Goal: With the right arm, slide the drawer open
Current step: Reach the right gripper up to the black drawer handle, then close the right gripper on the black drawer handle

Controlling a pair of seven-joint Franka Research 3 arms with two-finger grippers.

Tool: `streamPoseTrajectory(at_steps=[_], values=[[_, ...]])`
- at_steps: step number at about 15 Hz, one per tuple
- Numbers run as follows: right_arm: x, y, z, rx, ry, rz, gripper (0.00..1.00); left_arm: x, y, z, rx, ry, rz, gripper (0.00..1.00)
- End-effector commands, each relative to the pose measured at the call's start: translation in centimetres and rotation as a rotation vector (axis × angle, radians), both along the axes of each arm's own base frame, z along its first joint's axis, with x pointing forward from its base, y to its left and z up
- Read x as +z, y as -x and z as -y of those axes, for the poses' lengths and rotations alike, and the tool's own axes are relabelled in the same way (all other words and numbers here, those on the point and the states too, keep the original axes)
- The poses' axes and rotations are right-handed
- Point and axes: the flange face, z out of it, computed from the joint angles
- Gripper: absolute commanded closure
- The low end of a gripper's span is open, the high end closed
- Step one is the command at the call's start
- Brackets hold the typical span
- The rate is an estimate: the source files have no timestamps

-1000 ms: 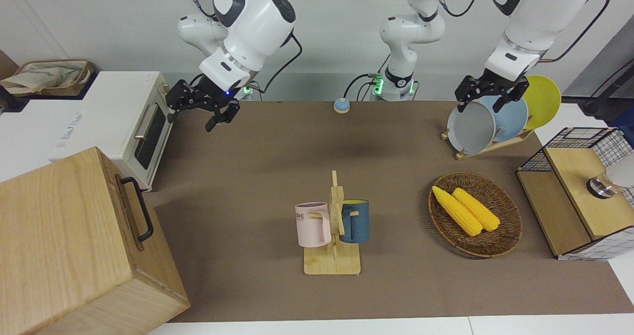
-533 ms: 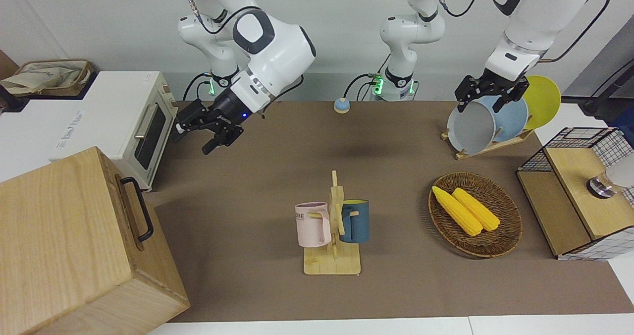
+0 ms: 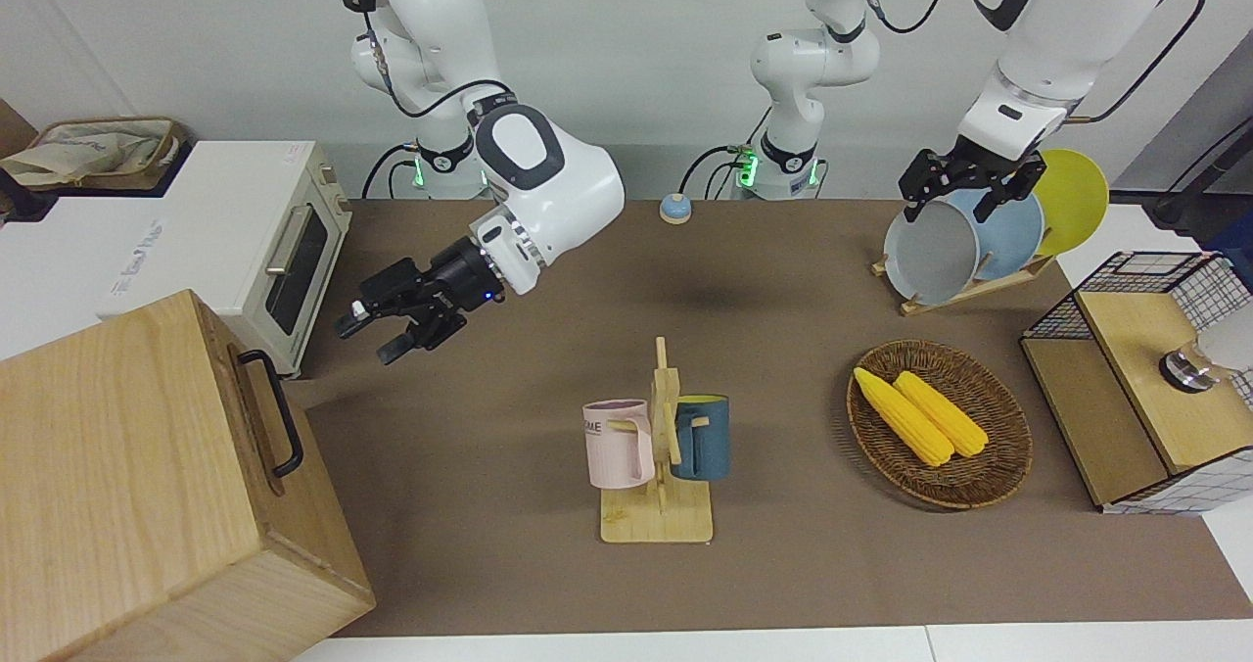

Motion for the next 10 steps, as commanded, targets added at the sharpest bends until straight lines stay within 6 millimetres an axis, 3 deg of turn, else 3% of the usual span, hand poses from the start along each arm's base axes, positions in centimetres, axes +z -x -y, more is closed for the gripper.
streamPoseTrajectory(at_steps=[1,5,10], values=[[-2.4,-1.7,1.8,0.029,0.036,0.057,0.015,0.4,-0.2,-0.1,-0.012,-0.016,-0.005,0.01],[-5.3,-3.1,4.0,0.006,0.032,0.159,0.015,0.4,-0.2,-0.1,-0.012,-0.016,-0.005,0.01],[-6.5,-3.8,7.1,-0.009,0.074,0.169,0.015,0.4,-0.2,-0.1,-0.012,-0.016,-0.005,0.01]])
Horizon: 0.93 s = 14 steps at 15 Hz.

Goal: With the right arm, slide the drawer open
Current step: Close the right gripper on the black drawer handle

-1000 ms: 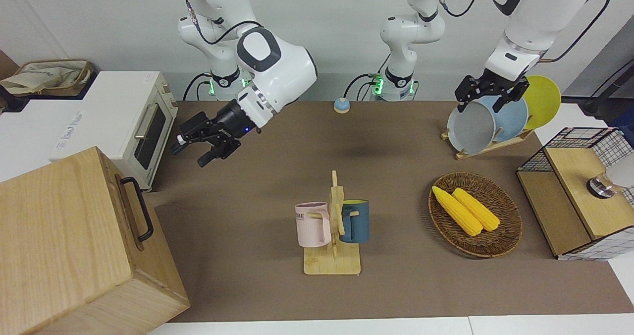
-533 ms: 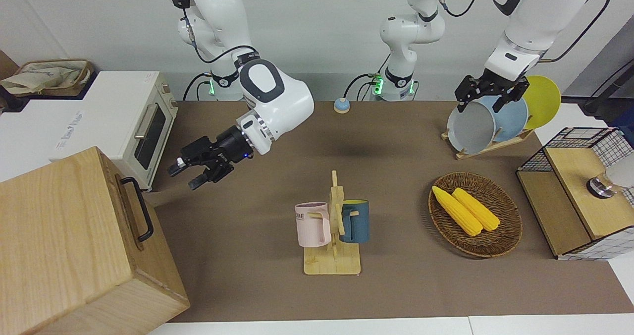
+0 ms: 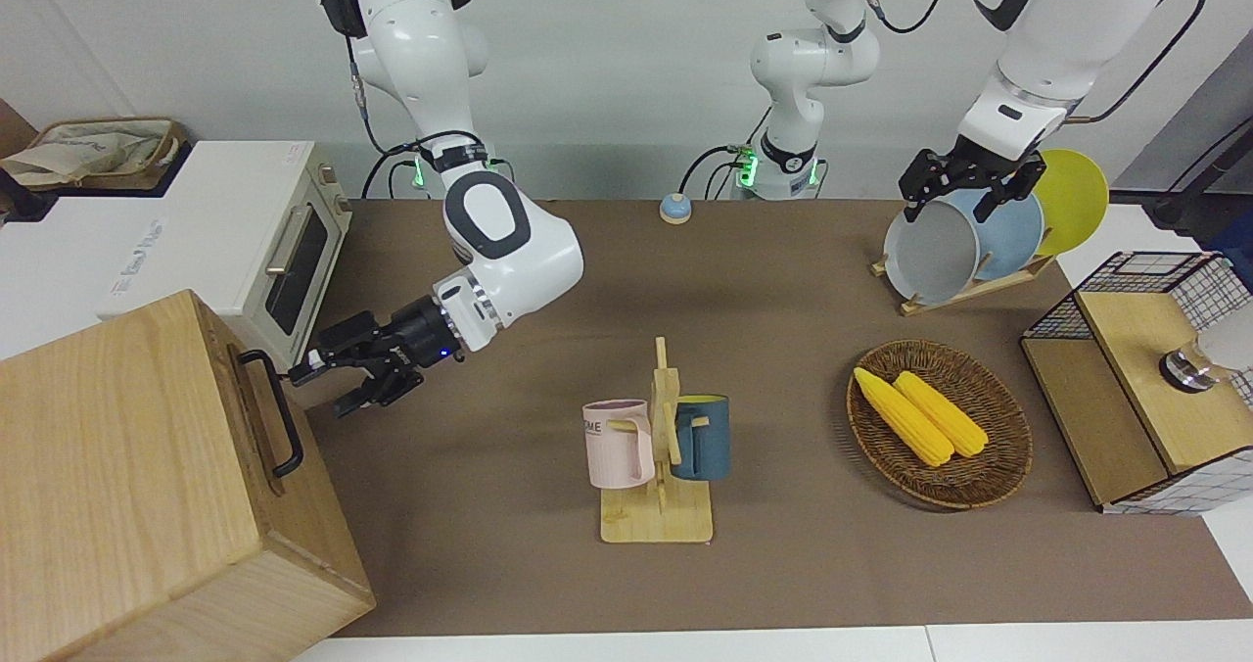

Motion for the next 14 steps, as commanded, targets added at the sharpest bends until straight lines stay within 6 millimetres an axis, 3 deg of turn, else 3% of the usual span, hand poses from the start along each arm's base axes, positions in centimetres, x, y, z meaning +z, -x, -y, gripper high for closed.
streamPoseTrajectory(at_steps=[1,9,11,13,14], values=[[-0.6,-0.5,1.7,0.029,0.045,0.025,0.015,0.3,-0.2,-0.1,-0.012,-0.016,-0.006,0.01],[-1.8,-1.3,3.2,0.044,0.105,0.022,0.050,0.4,-0.2,-0.1,-0.012,-0.016,-0.005,0.01],[-1.9,-1.4,3.2,0.052,0.112,0.020,0.259,0.3,-0.2,-0.1,-0.012,-0.016,-0.006,0.01],[-2.3,-1.5,3.5,0.054,0.126,0.013,0.524,0.4,-0.2,-0.1,-0.012,-0.016,-0.005,0.01],[-2.5,-1.5,3.7,0.053,0.131,0.007,0.708,0.3,-0.2,-0.1,-0.012,-0.016,-0.006,0.01]])
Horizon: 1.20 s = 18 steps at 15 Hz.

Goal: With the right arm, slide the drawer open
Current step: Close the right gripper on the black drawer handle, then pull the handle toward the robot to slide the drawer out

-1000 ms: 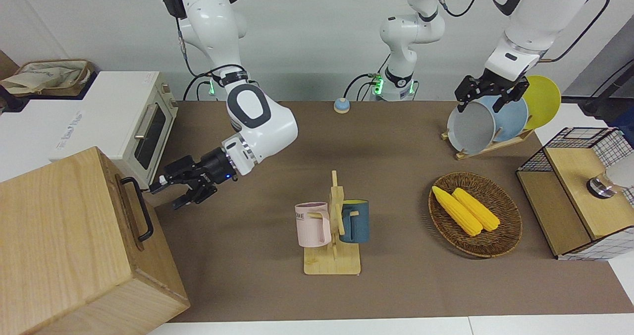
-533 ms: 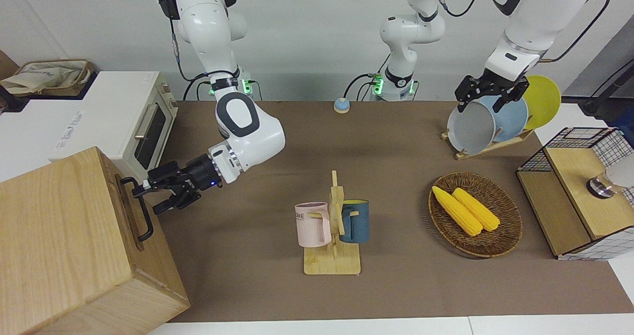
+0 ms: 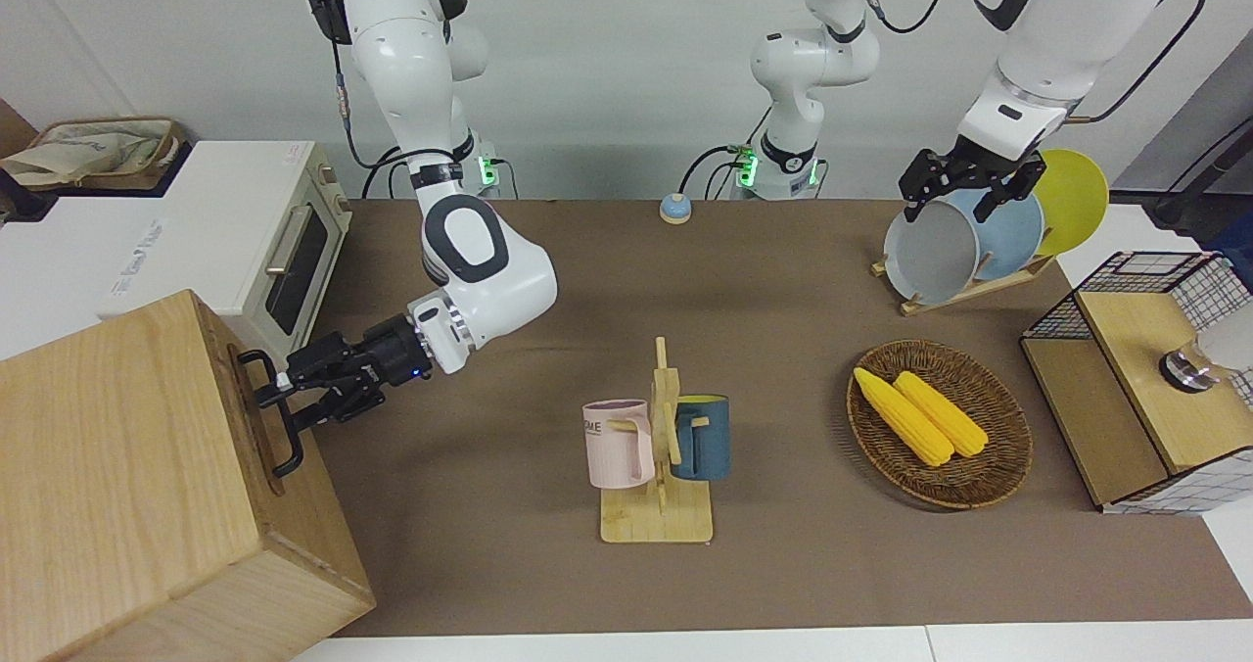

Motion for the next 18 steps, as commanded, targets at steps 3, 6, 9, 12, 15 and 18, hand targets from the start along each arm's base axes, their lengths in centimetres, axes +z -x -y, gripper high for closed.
streamPoseTrajectory(at_steps=[3,6,9,12,15,18], values=[[-1.0,-0.3,0.6,0.030,0.021,-0.005,0.960,0.3,-0.2,-0.1,-0.012,-0.016,-0.006,0.01],[-1.1,-0.3,0.5,0.030,0.022,-0.006,1.000,0.3,-0.2,-0.1,-0.012,-0.016,-0.006,0.01],[-1.0,-0.2,0.3,0.029,0.021,-0.005,1.000,0.4,-0.2,-0.1,-0.012,-0.016,-0.005,0.01],[-1.0,-0.1,-0.6,0.038,0.022,-0.003,1.000,0.3,-0.2,-0.1,-0.012,-0.016,-0.006,0.01],[-0.7,0.5,-2.9,0.061,0.012,-0.011,1.000,0.4,-0.2,-0.1,-0.012,-0.016,-0.005,0.01],[-0.6,1.5,-6.1,0.066,0.024,-0.019,1.000,0.4,-0.2,-0.1,-0.012,-0.016,-0.005,0.01]])
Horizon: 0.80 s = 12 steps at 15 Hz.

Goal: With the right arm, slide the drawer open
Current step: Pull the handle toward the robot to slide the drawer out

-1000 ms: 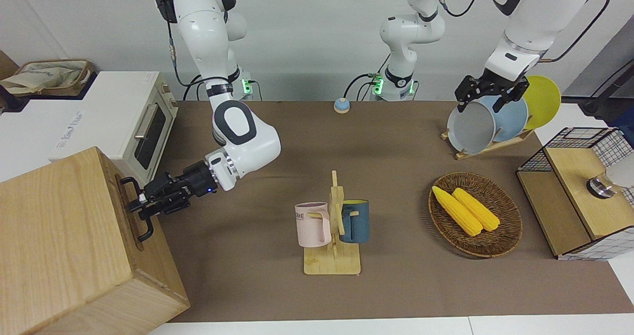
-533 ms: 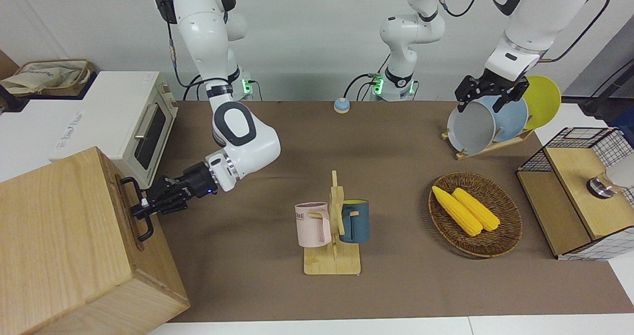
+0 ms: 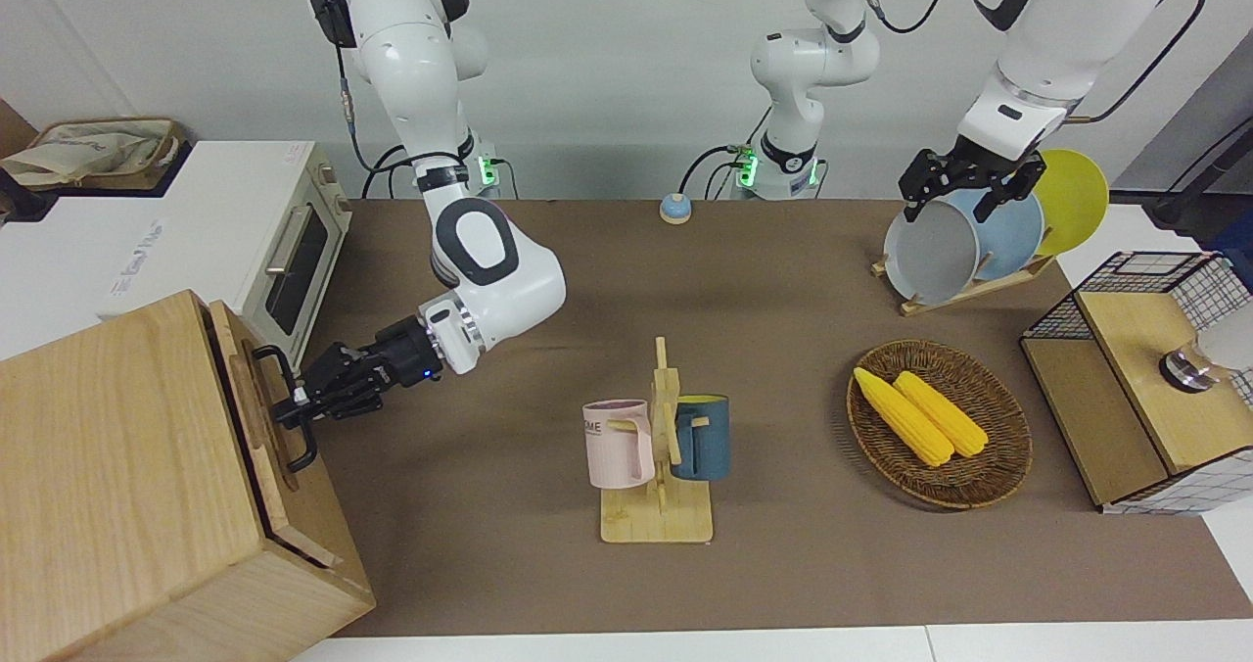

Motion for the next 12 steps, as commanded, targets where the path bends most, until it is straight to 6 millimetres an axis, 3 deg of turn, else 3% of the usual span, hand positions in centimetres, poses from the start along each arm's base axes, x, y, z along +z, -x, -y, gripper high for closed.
streamPoseTrajectory(at_steps=[1,2,6,12], values=[[0.2,1.7,-5.8,0.039,0.019,-0.041,1.000,0.4,-0.2,-0.1,-0.012,-0.016,-0.005,0.01],[0.5,2.7,-8.2,0.031,0.006,-0.057,1.000,0.4,-0.2,-0.1,-0.012,-0.016,-0.005,0.01],[0.7,5.6,-13.4,0.008,0.005,-0.064,1.000,0.4,-0.2,-0.1,-0.012,-0.016,-0.005,0.01],[0.9,8.7,-18.0,-0.007,-0.018,-0.072,1.000,0.4,-0.2,-0.1,-0.012,-0.016,-0.005,0.01]])
